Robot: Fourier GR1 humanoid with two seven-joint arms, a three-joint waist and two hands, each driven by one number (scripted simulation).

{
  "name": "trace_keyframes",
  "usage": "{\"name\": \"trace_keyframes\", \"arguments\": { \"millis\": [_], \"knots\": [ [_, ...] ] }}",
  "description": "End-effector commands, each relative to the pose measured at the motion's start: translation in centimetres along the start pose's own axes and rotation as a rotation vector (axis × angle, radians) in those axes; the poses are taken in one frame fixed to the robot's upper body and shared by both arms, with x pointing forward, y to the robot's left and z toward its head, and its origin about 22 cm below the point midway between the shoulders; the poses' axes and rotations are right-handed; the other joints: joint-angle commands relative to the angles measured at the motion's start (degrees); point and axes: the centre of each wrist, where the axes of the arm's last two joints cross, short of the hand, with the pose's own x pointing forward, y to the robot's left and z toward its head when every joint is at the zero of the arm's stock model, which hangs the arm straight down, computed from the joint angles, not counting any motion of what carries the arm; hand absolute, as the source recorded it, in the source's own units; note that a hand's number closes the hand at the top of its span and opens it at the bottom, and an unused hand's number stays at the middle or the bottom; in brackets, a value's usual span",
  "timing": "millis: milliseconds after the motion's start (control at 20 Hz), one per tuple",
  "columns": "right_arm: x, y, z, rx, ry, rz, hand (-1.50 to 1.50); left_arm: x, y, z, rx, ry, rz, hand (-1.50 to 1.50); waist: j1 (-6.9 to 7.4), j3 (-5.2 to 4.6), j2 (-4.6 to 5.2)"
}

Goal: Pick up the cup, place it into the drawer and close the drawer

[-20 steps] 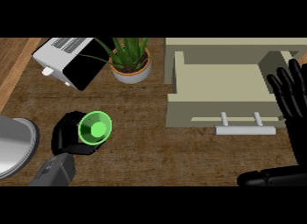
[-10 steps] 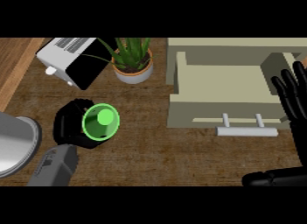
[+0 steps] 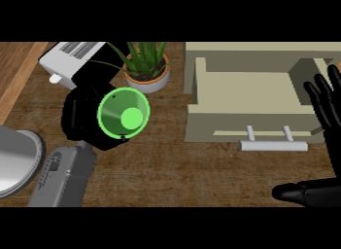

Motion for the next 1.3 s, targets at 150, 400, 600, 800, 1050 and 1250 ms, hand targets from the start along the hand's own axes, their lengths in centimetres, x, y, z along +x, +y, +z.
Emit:
{"name": "trace_keyframes", "arguments": {
  "millis": [150,400,600,800,1050,1250],
  "knots": [
    [0.5,2.2,-1.7,0.0,-0.011,0.021,-1.5,5.0,-6.3,-5.5,-0.029,-0.022,-0.021,1.5,-0.27,-0.05,0.13],
    [0.3,-0.9,-0.4,0.014,-0.002,0.003,-1.5,6.4,-7.3,-8.7,-0.04,-0.042,-0.056,1.5,-0.77,-0.04,0.24],
    [0.4,1.1,-0.3,0.012,-0.011,-0.005,-1.5,4.7,-9.4,-10.5,-0.064,-0.023,-0.105,1.5,-1.05,-0.05,0.32],
    [-1.6,0.2,0.0,0.002,0.0,0.011,-1.5,6.7,-13.5,-12.0,-0.073,-0.018,-0.124,1.5,-1.07,-0.02,0.28],
    [-0.8,0.2,0.8,0.022,-0.003,0.002,-1.5,5.3,-15.4,-14.2,-0.091,0.055,-0.149,1.5,-1.71,-0.03,0.37],
    [-1.3,0.6,-1.0,0.014,-0.004,0.0,-1.5,4.3,-15.8,-15.2,-0.099,0.071,-0.177,1.5,-1.36,-0.04,0.43]
  ]
}}
